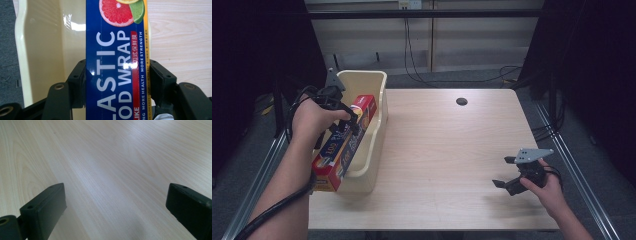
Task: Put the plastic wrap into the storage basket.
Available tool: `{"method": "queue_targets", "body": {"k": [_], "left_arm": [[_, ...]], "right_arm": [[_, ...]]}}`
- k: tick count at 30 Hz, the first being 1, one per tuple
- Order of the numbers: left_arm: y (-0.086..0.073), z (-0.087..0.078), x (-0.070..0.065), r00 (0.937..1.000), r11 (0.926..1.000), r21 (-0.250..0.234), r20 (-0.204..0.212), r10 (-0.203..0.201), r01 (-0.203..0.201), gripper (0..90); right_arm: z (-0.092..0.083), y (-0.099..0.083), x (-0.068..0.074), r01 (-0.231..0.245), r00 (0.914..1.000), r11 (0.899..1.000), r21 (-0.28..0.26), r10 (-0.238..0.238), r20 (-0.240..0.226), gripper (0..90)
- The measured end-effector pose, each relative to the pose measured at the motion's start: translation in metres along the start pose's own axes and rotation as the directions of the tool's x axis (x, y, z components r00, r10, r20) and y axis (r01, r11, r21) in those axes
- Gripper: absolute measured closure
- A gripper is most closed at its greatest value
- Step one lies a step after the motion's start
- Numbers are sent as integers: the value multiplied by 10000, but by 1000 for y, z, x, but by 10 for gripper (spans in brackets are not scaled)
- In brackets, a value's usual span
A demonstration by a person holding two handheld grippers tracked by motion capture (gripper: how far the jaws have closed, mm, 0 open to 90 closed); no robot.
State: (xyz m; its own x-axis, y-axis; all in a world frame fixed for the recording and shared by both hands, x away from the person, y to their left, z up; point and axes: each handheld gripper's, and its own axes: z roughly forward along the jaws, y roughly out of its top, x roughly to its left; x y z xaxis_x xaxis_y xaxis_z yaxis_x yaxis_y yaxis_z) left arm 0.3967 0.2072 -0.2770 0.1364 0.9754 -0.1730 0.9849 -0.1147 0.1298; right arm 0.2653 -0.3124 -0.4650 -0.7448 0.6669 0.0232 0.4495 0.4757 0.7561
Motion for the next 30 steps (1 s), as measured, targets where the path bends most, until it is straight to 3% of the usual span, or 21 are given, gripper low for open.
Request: {"method": "queue_targets", "body": {"k": [30], "left_arm": [[2,29,5,9996,9991,394,215,-186,177,409]], "right_arm": [[1,-1,0,-8,10000,10000,51,8,24,26]]}}
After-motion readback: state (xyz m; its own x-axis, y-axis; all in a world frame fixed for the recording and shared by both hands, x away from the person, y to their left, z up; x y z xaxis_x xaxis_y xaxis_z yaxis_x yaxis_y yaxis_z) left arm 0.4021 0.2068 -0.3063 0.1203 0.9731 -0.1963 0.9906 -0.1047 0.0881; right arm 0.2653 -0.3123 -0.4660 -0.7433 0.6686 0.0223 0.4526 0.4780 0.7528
